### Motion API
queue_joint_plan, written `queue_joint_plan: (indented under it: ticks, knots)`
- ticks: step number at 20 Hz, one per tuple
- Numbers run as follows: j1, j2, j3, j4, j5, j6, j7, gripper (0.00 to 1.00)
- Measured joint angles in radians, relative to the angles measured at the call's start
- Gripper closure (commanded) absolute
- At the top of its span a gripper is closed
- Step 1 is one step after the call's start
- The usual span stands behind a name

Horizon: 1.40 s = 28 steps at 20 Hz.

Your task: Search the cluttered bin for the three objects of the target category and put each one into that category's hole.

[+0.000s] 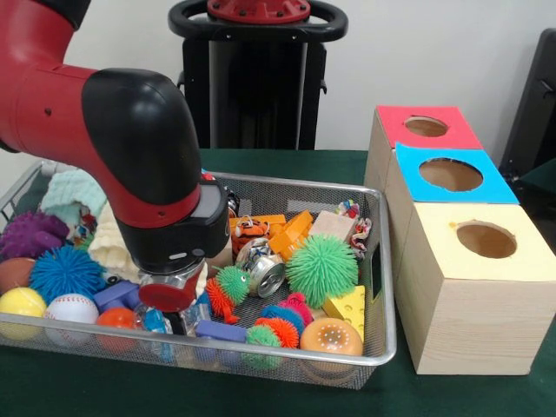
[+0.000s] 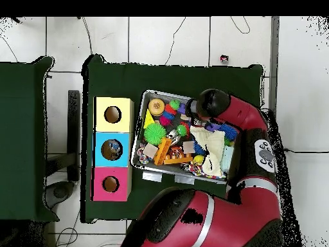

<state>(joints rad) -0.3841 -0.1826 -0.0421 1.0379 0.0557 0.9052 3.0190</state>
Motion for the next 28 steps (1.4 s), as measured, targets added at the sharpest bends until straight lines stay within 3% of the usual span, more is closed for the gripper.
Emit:
queue_joint_plan:
  ticks: [20,28]
  knots:
    - [-0.068,-0.062,0.085,0.155,0.001,-0.17,0.0,0.0]
    - [-0.095,-0.092,0.115,0.244,0.001,-0.29,0.0,0.0]
